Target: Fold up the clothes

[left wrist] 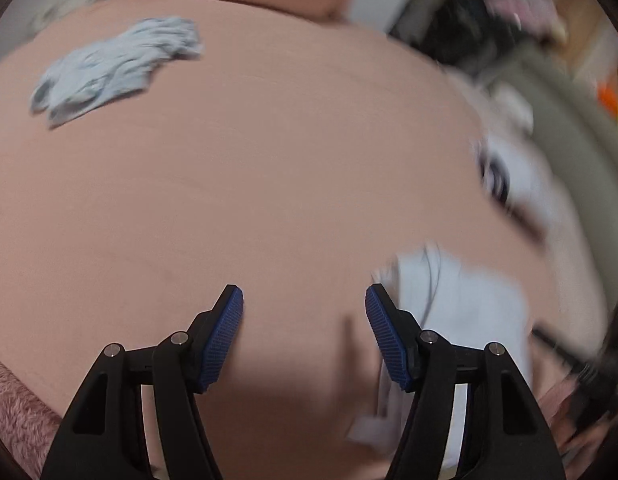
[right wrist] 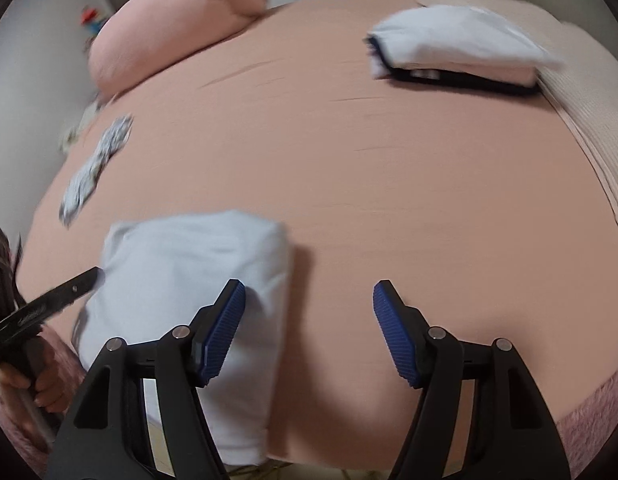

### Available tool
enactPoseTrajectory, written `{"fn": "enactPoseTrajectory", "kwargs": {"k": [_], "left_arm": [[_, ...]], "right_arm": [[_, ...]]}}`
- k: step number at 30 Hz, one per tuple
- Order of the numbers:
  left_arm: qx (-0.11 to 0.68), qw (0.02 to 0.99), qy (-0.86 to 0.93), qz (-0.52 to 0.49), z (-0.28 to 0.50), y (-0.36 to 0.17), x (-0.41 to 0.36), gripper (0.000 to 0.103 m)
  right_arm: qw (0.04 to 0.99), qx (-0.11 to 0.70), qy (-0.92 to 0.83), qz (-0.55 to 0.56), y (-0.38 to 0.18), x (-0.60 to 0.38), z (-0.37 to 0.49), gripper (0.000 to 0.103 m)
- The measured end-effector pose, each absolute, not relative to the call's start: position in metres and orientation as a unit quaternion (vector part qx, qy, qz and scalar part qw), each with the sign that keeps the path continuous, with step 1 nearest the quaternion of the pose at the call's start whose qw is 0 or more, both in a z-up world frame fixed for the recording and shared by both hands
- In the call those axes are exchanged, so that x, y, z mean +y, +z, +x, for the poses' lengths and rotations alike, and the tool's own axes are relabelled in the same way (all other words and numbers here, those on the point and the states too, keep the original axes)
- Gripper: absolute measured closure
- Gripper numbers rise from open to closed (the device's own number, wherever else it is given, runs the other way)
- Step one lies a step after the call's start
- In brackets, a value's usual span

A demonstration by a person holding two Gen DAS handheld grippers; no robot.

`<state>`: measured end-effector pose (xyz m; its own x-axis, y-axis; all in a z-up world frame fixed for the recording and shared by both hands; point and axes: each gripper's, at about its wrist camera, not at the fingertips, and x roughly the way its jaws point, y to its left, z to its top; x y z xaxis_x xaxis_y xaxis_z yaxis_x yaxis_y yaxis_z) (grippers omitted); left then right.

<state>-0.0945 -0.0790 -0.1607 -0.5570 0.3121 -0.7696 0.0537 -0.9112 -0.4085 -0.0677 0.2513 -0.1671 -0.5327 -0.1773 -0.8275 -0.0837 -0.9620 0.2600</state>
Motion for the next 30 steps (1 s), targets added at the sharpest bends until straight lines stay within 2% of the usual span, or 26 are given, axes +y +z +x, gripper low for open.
{"fn": "enactPoseTrajectory", "kwargs": {"k": [2, 5, 8, 13, 20, 23, 25, 30], "left_arm": [[-0.246, 0.101, 0.855, -0.445, -0.094, -0.158, -0.088, 0.038], [-0.235, 0.143, 0.854, -0.442, -0.095, -0.158, -0.065, 0.038], [-0.185, 0.188, 0.858, -0.441, -0.109, -0.154, -0.027, 0.038], [-0.126, 0.157, 0.851, -0.485, -0.127, -0.173, -0.004, 0.038], [-0.123, 0.149, 0.859, -0.474, -0.125, -0.183, -0.003, 0.035], [-0.162, 0.150, 0.854, -0.472, -0.128, -0.184, -0.022, 0.035], [-0.182, 0.153, 0.850, -0.470, -0.131, -0.185, -0.027, 0.035], [-0.253, 0.157, 0.829, -0.473, -0.131, -0.186, -0.046, 0.035]], "right_arm": [[0.025, -0.146, -0.866, 0.477, -0.164, 0.259, -0.060, 0.035], [0.033, -0.156, -0.861, 0.482, -0.166, 0.261, -0.051, 0.035], [0.040, -0.132, -0.859, 0.493, -0.172, 0.244, -0.049, 0.035], [0.016, -0.100, -0.882, 0.461, -0.161, 0.231, -0.052, 0.035], [0.015, -0.070, -0.892, 0.447, -0.161, 0.212, -0.084, 0.035], [0.003, -0.078, -0.882, 0.465, -0.179, 0.210, -0.094, 0.036], [-0.001, -0.095, -0.882, 0.462, -0.182, 0.216, -0.093, 0.031], [-0.010, -0.097, -0.886, 0.453, -0.177, 0.227, -0.087, 0.030]]}}
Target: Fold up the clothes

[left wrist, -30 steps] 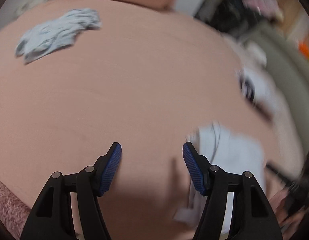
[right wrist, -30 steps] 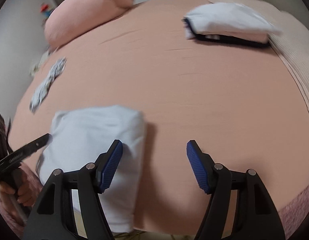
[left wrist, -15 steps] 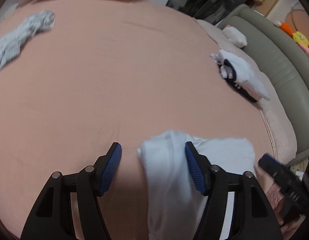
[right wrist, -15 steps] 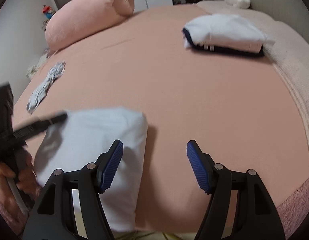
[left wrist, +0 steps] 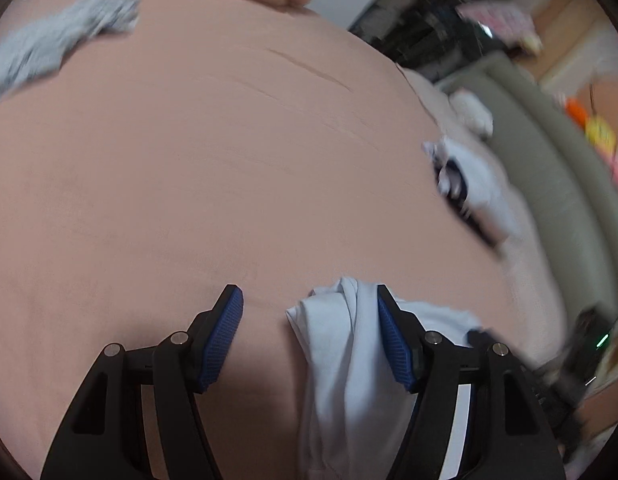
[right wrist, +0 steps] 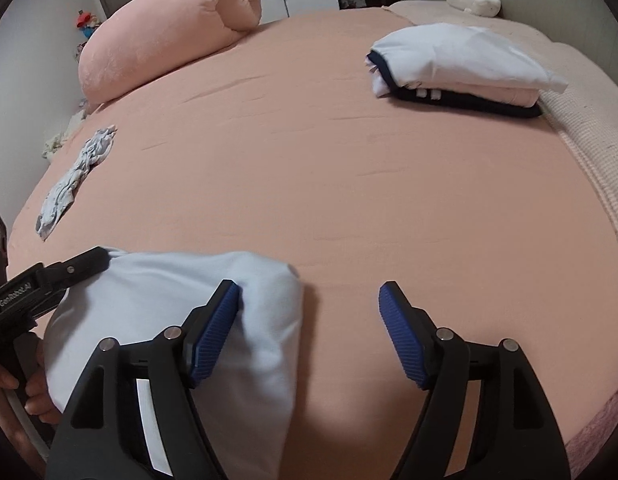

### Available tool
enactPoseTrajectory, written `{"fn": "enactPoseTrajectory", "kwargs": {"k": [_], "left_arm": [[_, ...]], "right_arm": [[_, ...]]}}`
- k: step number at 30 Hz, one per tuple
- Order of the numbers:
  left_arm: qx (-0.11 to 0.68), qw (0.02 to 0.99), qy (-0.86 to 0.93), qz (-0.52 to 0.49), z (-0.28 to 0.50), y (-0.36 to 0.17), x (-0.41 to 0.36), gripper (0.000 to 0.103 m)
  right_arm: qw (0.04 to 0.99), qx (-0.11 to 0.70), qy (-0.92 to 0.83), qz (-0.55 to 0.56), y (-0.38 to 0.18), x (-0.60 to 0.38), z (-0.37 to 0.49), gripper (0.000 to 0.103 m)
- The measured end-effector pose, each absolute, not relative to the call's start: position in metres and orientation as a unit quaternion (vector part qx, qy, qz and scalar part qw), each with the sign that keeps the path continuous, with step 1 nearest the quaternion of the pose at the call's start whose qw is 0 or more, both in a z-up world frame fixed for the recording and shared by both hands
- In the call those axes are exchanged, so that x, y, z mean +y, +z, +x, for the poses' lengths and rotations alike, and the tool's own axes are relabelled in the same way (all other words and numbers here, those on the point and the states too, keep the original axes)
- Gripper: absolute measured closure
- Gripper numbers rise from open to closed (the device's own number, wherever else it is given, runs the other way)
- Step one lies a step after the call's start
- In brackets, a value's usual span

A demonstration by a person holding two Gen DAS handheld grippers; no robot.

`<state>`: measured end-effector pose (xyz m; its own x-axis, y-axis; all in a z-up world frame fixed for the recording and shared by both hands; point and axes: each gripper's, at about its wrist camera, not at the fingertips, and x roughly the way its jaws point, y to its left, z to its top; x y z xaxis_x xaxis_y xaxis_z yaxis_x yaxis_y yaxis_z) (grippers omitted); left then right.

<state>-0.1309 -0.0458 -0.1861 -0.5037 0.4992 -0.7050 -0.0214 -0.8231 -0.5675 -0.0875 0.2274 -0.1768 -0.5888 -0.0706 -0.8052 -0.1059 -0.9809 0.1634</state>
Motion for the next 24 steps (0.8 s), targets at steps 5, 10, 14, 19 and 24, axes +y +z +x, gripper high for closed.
{"fn": "enactPoseTrajectory", "kwargs": {"k": [5, 10, 14, 19, 24], "left_arm": [[-0.284, 0.117, 0.838, -0.452, -0.124, -0.174, -0.073, 0.038], [-0.238, 0.189, 0.832, -0.465, -0.095, -0.152, -0.052, 0.037], [-0.113, 0.175, 0.842, -0.498, -0.075, -0.157, -0.016, 0.037], [-0.125, 0.137, 0.833, -0.521, -0.087, -0.172, -0.025, 0.029], [-0.137, 0.154, 0.845, -0.494, -0.078, -0.163, -0.027, 0.029]], "right_arm": [[0.034, 0.110, 0.889, -0.444, -0.156, 0.243, -0.076, 0.033], [0.025, 0.128, 0.882, -0.453, -0.146, 0.259, -0.064, 0.032], [-0.003, 0.129, 0.870, -0.476, -0.155, 0.254, -0.053, 0.032], [-0.022, 0.112, 0.857, -0.503, -0.167, 0.242, -0.049, 0.032], [0.024, 0.101, 0.859, -0.500, -0.164, 0.258, -0.047, 0.032]]}}
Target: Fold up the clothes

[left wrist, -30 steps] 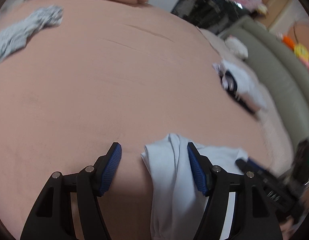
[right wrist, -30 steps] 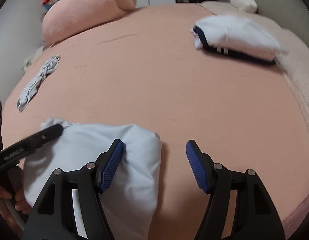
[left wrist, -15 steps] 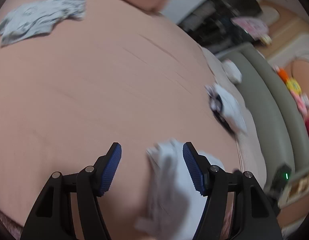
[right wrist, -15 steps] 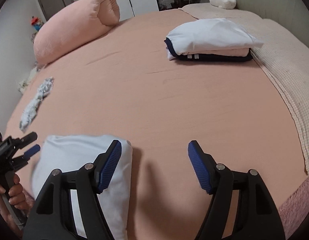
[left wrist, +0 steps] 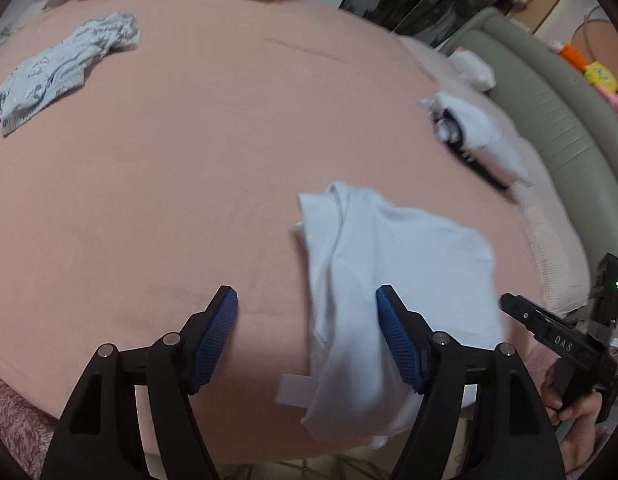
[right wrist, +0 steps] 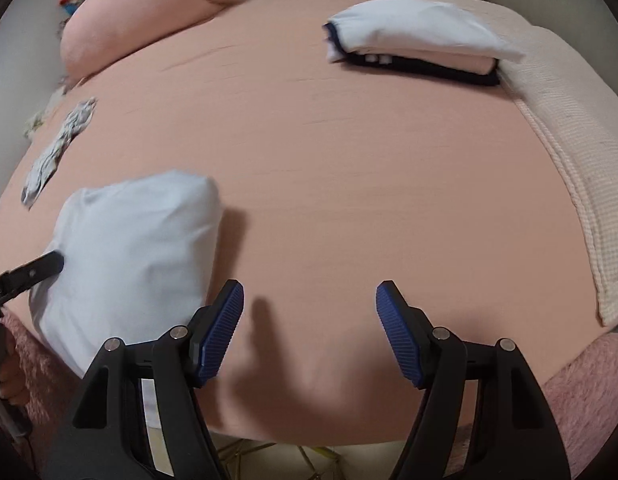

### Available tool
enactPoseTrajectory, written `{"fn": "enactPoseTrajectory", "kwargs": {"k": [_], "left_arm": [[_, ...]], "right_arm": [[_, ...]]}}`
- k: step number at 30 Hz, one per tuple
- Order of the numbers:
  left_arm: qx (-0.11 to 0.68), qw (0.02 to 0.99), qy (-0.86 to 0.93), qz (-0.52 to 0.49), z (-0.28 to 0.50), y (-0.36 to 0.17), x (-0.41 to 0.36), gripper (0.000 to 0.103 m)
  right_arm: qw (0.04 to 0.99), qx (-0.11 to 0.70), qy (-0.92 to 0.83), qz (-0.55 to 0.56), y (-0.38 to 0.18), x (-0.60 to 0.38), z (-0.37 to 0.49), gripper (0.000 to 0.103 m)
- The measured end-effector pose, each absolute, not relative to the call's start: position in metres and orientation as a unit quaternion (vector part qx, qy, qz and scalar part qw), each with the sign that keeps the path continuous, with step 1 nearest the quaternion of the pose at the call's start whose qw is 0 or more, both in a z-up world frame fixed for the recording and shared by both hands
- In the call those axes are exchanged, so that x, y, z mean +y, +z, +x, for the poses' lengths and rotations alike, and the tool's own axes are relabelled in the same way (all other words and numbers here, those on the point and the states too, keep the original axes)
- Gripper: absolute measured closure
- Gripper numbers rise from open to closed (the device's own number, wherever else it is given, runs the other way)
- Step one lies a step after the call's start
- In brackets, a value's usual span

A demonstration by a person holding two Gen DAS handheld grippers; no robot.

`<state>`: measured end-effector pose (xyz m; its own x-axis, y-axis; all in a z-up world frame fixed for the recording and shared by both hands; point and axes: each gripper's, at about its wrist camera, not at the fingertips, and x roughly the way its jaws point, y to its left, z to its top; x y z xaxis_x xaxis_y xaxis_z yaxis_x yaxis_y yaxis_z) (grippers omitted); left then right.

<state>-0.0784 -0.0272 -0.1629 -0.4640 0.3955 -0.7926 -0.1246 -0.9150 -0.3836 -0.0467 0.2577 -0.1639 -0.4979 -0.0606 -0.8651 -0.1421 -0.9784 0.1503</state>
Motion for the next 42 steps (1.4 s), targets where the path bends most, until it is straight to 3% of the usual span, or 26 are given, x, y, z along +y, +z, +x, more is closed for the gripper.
{"fn": "enactPoseTrajectory", "kwargs": {"k": [4, 9, 14, 19, 24, 28, 33, 38, 42], "left_arm": [[-0.179, 0.170, 0.834, -0.494, -0.081, -0.163, -0.029, 0.029], [-0.166, 0.157, 0.827, -0.514, -0.083, -0.174, -0.036, 0.029], [-0.181, 0.129, 0.839, -0.497, -0.087, -0.166, -0.055, 0.029], [-0.244, 0.178, 0.817, -0.492, -0.087, -0.169, -0.055, 0.031], [-0.202, 0.150, 0.811, -0.528, -0.088, -0.184, -0.043, 0.029], [-0.149, 0.104, 0.844, -0.505, -0.082, -0.165, -0.050, 0.029], [-0.236, 0.176, 0.815, -0.500, -0.078, -0.170, -0.054, 0.029], [-0.232, 0.205, 0.786, -0.535, -0.083, -0.191, -0.030, 0.029], [-0.250, 0.220, 0.772, -0.541, -0.086, -0.199, -0.022, 0.028]], "right_arm": [[-0.030, 0.149, 0.866, -0.477, -0.153, 0.256, -0.041, 0.032], [-0.062, 0.160, 0.848, -0.501, -0.165, 0.236, -0.044, 0.032], [0.011, 0.120, 0.849, -0.514, -0.171, 0.260, -0.046, 0.032], [-0.016, 0.215, 0.834, -0.507, -0.173, 0.286, -0.040, 0.031], [-0.120, 0.271, 0.809, -0.508, -0.179, 0.261, -0.044, 0.031], [-0.099, 0.212, 0.826, -0.513, -0.180, 0.250, -0.041, 0.028], [-0.016, 0.137, 0.848, -0.512, -0.172, 0.262, -0.039, 0.026], [-0.103, 0.312, 0.792, -0.514, -0.188, 0.278, -0.036, 0.026], [-0.121, 0.313, 0.784, -0.523, -0.195, 0.272, -0.034, 0.024]]}}
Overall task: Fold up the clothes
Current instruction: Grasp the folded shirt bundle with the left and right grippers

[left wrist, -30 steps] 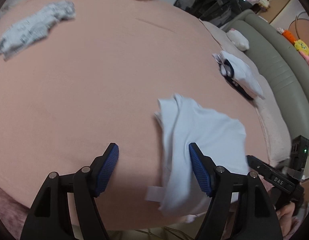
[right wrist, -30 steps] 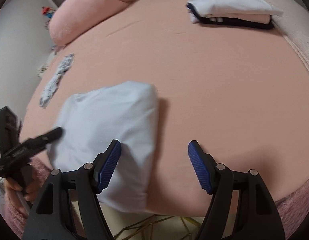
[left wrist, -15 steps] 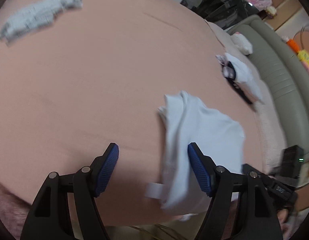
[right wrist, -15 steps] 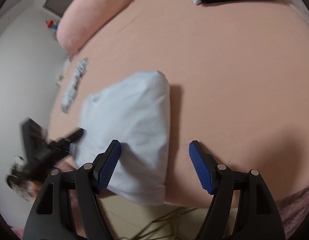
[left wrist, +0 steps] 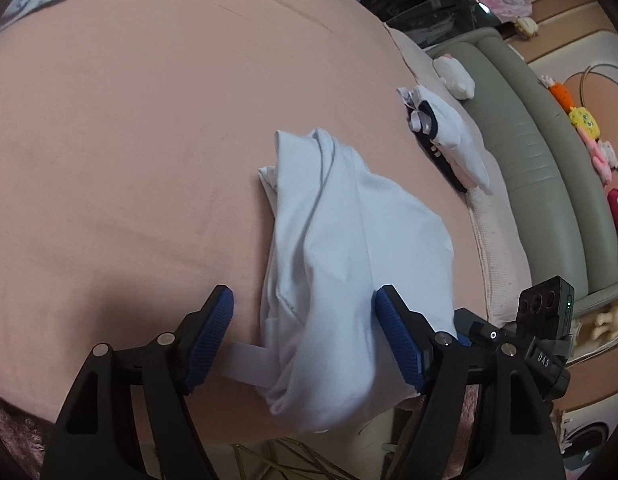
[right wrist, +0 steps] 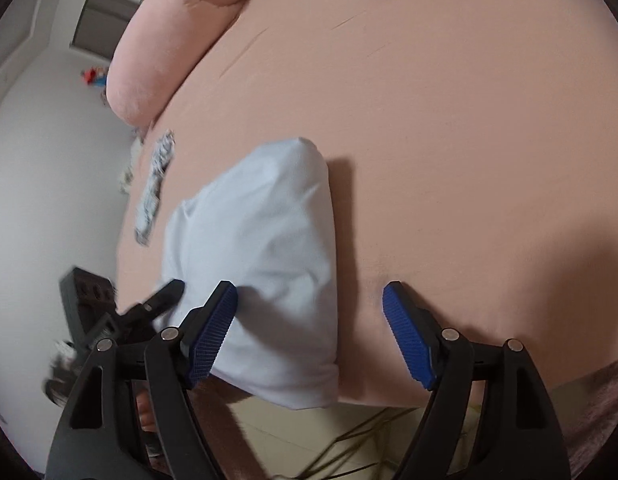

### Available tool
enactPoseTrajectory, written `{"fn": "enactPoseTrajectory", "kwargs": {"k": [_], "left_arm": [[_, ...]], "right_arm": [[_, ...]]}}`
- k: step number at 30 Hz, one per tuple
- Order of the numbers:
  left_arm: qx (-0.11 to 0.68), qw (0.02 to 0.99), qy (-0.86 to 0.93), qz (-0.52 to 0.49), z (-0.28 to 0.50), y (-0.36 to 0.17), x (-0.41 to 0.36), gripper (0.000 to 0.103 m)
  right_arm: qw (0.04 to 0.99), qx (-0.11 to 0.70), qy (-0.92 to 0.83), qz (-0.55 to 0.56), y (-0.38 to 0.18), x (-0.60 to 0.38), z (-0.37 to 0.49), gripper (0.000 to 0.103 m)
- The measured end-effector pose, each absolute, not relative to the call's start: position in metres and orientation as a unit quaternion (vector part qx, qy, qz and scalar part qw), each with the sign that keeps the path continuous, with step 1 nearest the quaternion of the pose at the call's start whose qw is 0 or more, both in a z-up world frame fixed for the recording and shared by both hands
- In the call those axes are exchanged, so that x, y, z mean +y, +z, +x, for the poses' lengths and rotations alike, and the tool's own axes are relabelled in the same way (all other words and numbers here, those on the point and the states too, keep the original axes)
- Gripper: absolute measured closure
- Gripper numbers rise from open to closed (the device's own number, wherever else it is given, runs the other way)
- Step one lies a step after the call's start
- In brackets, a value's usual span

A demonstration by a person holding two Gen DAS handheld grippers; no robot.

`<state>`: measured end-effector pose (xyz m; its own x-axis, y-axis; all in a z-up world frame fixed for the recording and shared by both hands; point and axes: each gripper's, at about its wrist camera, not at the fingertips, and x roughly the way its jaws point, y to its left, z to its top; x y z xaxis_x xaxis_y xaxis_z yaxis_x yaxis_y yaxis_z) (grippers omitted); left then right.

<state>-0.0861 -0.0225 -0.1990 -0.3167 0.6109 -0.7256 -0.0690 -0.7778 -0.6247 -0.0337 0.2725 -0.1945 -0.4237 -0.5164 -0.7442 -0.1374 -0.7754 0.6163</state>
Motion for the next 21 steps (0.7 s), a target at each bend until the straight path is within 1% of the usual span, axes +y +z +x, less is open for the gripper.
{"fn": "enactPoseTrajectory", "kwargs": {"k": [2, 3, 5, 8, 10, 11, 12, 13, 14, 15, 17, 18, 21], "left_arm": [[-0.274, 0.256, 0.750, -0.544, -0.085, -0.200, -0.017, 0.028], [-0.289, 0.277, 0.736, -0.546, -0.084, -0.202, -0.015, 0.028], [-0.266, 0.270, 0.745, -0.549, -0.082, -0.203, -0.001, 0.028], [-0.256, 0.259, 0.757, -0.543, -0.084, -0.203, 0.005, 0.030], [-0.261, 0.250, 0.761, -0.539, -0.085, -0.203, 0.004, 0.042], [-0.251, 0.247, 0.766, -0.537, -0.084, -0.201, 0.005, 0.044], [-0.241, 0.245, 0.772, -0.535, -0.083, -0.199, 0.007, 0.049], [-0.218, 0.240, 0.784, -0.530, -0.078, -0.192, 0.010, 0.053], [-0.194, 0.234, 0.796, -0.523, -0.074, -0.185, 0.013, 0.056], [-0.177, 0.230, 0.804, -0.519, -0.069, -0.178, 0.014, 0.060], [-0.142, 0.223, 0.819, -0.509, -0.060, -0.165, 0.016, 0.063], [-0.135, 0.223, 0.823, -0.505, -0.060, -0.158, 0.020, 0.065], [-0.142, 0.234, 0.825, -0.495, -0.067, -0.138, 0.029, 0.065]], "right_arm": [[0.130, -0.299, -0.787, 0.523, -0.193, 0.268, -0.033, 0.020], [0.135, -0.297, -0.787, 0.524, -0.195, 0.266, -0.034, 0.020], [0.154, -0.295, -0.784, 0.524, -0.195, 0.262, -0.033, 0.020], [0.167, -0.277, -0.788, 0.523, -0.198, 0.251, -0.023, 0.020], [0.162, -0.263, -0.797, 0.519, -0.198, 0.244, -0.026, 0.019], [0.159, -0.260, -0.799, 0.518, -0.199, 0.242, -0.027, 0.020], [0.156, -0.258, -0.801, 0.517, -0.197, 0.242, -0.027, 0.025], [0.156, -0.254, -0.803, 0.516, -0.194, 0.240, -0.026, 0.039], [0.157, -0.251, -0.804, 0.516, -0.191, 0.238, -0.027, 0.039], [0.156, -0.246, -0.806, 0.515, -0.187, 0.238, -0.026, 0.042], [0.151, -0.239, -0.810, 0.514, -0.181, 0.238, -0.025, 0.045], [0.149, -0.244, -0.808, 0.515, -0.179, 0.240, -0.026, 0.046], [0.142, -0.283, -0.799, 0.512, -0.170, 0.258, -0.028, 0.049]]}}
